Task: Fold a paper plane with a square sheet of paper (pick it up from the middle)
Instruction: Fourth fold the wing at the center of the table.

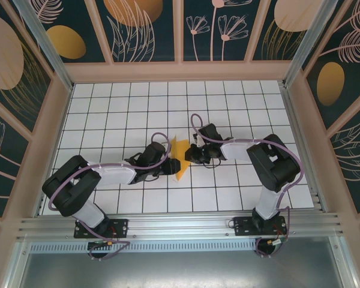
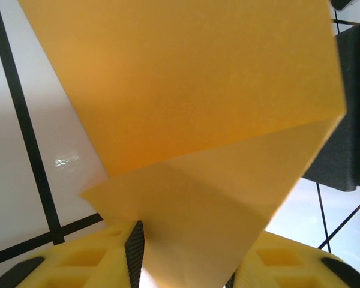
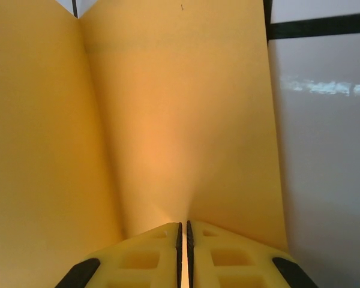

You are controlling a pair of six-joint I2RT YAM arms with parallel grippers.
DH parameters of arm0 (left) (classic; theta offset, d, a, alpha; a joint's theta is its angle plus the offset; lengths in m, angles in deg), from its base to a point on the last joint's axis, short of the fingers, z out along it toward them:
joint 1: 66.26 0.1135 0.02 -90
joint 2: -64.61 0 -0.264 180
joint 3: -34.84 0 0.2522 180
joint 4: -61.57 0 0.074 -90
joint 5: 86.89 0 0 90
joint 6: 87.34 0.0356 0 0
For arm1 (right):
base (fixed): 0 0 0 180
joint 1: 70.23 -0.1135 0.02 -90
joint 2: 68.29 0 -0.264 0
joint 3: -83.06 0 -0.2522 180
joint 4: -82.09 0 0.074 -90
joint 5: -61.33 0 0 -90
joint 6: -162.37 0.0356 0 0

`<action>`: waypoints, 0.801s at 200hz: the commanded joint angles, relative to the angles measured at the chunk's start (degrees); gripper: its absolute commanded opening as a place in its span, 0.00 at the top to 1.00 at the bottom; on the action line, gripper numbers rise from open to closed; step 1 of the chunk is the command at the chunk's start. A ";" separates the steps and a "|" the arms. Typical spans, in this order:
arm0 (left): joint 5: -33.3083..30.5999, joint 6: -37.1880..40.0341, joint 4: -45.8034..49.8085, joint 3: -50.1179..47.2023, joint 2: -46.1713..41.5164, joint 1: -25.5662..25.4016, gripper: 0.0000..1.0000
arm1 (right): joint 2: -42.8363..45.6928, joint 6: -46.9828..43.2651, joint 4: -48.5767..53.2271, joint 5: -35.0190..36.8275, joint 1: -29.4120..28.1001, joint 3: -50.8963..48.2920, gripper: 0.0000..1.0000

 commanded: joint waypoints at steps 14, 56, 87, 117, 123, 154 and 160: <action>-1.68 0.44 3.91 3.14 1.74 -0.82 0.61 | -0.90 0.63 -1.58 -1.04 0.22 -1.07 0.86; -5.53 -0.13 7.80 4.96 2.69 -1.99 0.59 | -0.99 0.64 -1.44 -0.90 0.20 -1.18 0.86; -8.09 -0.53 9.71 6.12 2.73 -3.32 0.60 | -1.01 0.59 -1.23 -0.76 0.19 -1.18 0.87; -9.94 -1.06 10.35 6.31 2.77 -4.46 0.59 | -1.09 0.77 -1.22 -0.69 0.24 -1.11 0.87; -10.14 -1.06 10.48 6.45 2.93 -4.67 0.60 | -1.06 0.81 -1.13 -0.67 0.16 -1.09 0.87; -10.93 -1.15 11.31 7.00 3.72 -5.36 0.62 | -1.11 0.90 -1.02 -0.46 0.20 -1.09 0.87; -11.02 -1.16 11.40 7.09 3.79 -5.49 0.63 | -1.08 0.90 -0.92 -0.45 0.18 -1.09 0.87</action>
